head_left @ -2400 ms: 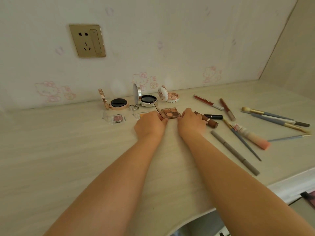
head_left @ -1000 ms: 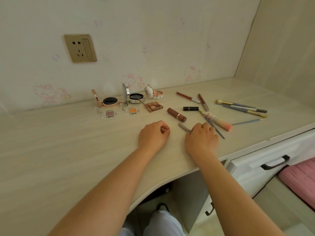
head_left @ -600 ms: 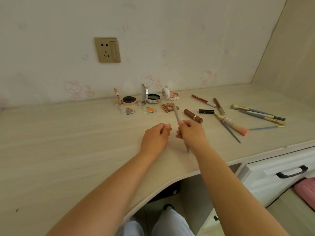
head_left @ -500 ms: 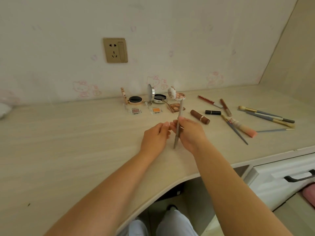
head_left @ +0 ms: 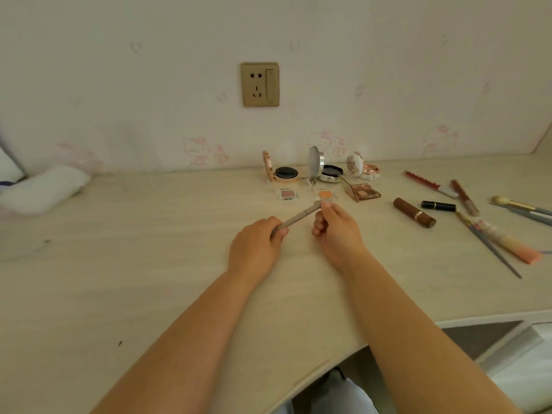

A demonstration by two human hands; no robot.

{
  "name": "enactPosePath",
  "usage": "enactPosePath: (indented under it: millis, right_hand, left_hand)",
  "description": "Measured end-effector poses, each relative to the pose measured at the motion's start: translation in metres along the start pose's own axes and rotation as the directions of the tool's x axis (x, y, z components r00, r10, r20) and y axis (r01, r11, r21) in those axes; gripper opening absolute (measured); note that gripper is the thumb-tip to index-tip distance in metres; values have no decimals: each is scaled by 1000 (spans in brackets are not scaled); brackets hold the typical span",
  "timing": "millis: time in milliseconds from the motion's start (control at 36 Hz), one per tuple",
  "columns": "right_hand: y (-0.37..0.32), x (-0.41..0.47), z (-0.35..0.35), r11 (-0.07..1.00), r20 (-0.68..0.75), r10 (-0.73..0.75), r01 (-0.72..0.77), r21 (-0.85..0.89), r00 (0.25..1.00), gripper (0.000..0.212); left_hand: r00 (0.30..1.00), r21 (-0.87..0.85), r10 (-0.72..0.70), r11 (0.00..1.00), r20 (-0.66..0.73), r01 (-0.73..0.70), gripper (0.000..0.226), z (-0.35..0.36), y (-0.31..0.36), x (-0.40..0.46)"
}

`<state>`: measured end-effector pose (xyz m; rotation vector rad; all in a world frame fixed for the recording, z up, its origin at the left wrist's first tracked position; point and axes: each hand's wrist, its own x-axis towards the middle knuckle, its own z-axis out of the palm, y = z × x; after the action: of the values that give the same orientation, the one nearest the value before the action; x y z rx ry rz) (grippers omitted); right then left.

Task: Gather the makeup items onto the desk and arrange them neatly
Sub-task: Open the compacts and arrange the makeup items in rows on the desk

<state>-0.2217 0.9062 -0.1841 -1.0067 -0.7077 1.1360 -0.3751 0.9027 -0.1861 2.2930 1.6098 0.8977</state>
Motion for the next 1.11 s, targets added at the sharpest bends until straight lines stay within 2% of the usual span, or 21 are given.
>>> enactPosePath:
  millis: [83, 306, 361, 472, 528, 750, 972, 1111]
  right_hand:
    - [-1, 0, 1, 993, 7, 50, -50, 107, 999, 24]
    - [-1, 1, -2, 990, -78, -51, 40, -136, 996, 23]
    - [-1, 1, -4, 989, -44, -41, 34, -141, 998, 23]
    - [0, -3, -2, 952, 124, -61, 95, -292, 990, 26]
    - [0, -4, -3, 938, 148, -77, 122, -326, 986, 29]
    - [3, -7, -2, 927, 51, -136, 145, -347, 989, 33]
    - [3, -6, 1, 949, -16, -122, 112, -295, 992, 33]
    - [4, -5, 1, 964, -14, -103, 96, -249, 995, 34]
  left_hand:
    - [1000, 35, 3, 999, 16, -4, 22, 2, 0, 1]
    - [998, 81, 51, 995, 35, -54, 25, 4, 3, -2]
    - [997, 92, 70, 993, 27, -72, 25, 4, 4, -3]
    - [994, 130, 110, 986, -20, -107, 28, 2, 4, -2]
    - [993, 133, 121, 984, -14, -119, 29, 1, 4, -3]
    - [998, 64, 67, 996, 18, -68, 33, 6, 11, -2]
    - [993, -46, 38, 998, 114, -33, 34, -1, 20, -2]
    - [985, -13, 36, 999, 167, -35, 36, -8, 21, 3]
